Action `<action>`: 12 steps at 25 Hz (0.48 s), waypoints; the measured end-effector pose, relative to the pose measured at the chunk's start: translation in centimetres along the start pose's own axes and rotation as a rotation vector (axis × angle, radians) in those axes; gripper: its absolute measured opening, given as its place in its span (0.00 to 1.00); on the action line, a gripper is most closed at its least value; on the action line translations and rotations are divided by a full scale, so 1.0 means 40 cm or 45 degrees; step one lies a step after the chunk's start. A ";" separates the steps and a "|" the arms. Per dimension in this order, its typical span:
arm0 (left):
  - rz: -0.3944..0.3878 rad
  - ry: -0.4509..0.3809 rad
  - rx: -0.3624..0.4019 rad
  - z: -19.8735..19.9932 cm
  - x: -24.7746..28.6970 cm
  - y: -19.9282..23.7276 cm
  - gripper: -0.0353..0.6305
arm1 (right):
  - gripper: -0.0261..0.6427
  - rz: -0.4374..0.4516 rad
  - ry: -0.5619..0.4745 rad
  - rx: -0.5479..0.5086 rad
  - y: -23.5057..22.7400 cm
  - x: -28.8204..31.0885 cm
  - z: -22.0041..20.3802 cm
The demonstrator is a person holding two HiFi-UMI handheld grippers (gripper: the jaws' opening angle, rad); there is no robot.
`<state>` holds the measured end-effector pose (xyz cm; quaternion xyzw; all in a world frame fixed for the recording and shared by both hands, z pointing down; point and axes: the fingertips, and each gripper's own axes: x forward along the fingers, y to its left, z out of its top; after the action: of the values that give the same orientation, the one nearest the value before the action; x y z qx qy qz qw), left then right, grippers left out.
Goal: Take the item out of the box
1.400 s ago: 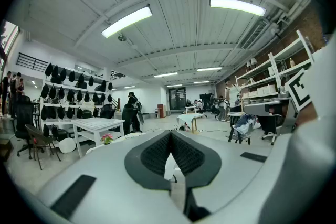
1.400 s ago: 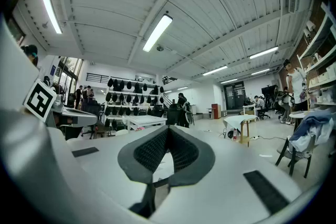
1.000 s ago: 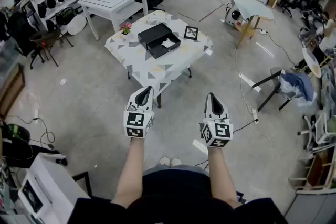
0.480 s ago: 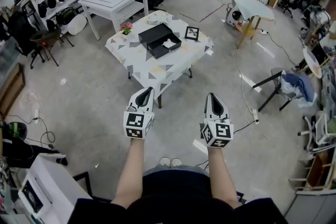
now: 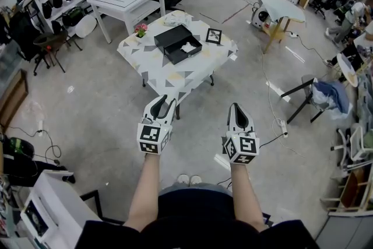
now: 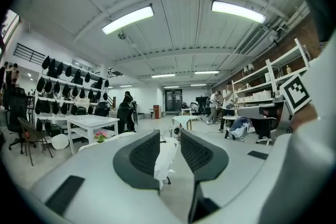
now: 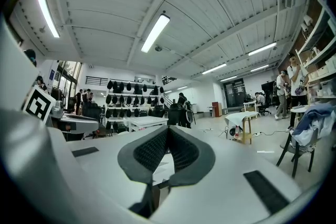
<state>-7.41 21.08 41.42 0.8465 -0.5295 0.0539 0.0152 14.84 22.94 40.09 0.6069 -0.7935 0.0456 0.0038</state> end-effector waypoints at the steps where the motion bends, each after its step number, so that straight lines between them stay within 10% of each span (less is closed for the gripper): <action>1: 0.000 0.000 -0.002 0.000 0.000 0.000 0.26 | 0.04 -0.001 0.000 0.002 0.001 -0.001 0.001; 12: -0.023 -0.017 -0.013 -0.001 -0.012 0.008 0.40 | 0.04 -0.029 -0.007 0.015 0.012 -0.014 0.001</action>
<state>-7.93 21.37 41.39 0.8514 -0.5222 0.0453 0.0166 14.54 23.60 39.99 0.6161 -0.7862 0.0484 -0.0015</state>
